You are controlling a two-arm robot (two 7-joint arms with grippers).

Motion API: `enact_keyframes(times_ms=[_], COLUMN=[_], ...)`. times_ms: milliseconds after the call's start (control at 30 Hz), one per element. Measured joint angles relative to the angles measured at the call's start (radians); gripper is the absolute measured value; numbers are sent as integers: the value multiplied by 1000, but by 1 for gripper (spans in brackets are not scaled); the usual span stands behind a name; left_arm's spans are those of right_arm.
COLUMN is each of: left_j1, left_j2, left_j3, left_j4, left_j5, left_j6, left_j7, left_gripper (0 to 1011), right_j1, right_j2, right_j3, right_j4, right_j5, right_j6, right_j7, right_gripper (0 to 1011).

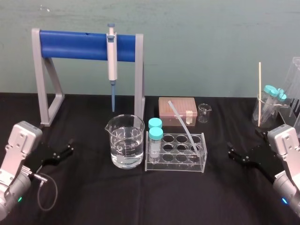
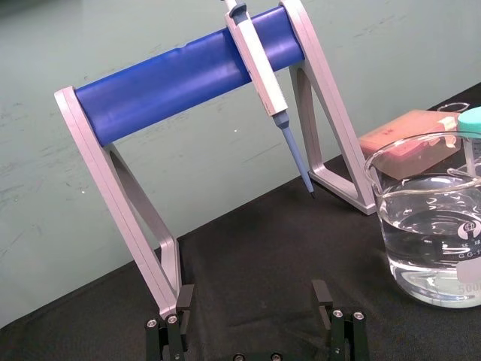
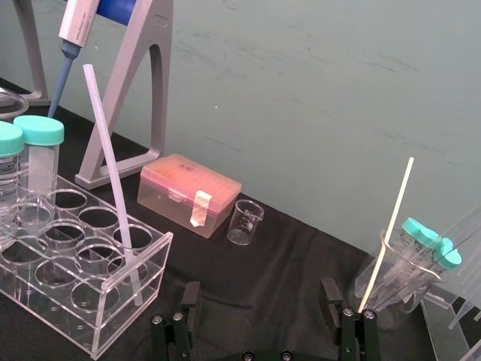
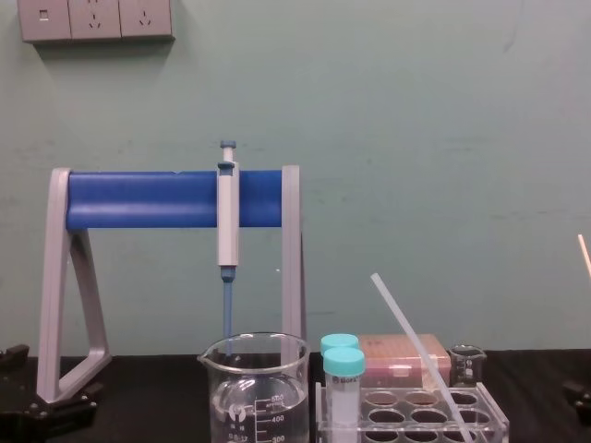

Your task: Pick up the stirring rod with one hand, then place it down.

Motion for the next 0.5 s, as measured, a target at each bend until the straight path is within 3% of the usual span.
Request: enact_keyframes(times_ms=[500], left_j1=[0], left_j2=[0], left_j3=[0], left_j4=[0], left_j5=[0], left_j6=[0], left_j7=[0], left_gripper=[1000], right_j1=[0], right_j2=[0], right_j3=[0], right_j4=[0], right_j5=[0], right_j6=[0], right_j7=[0], right_gripper=[1003])
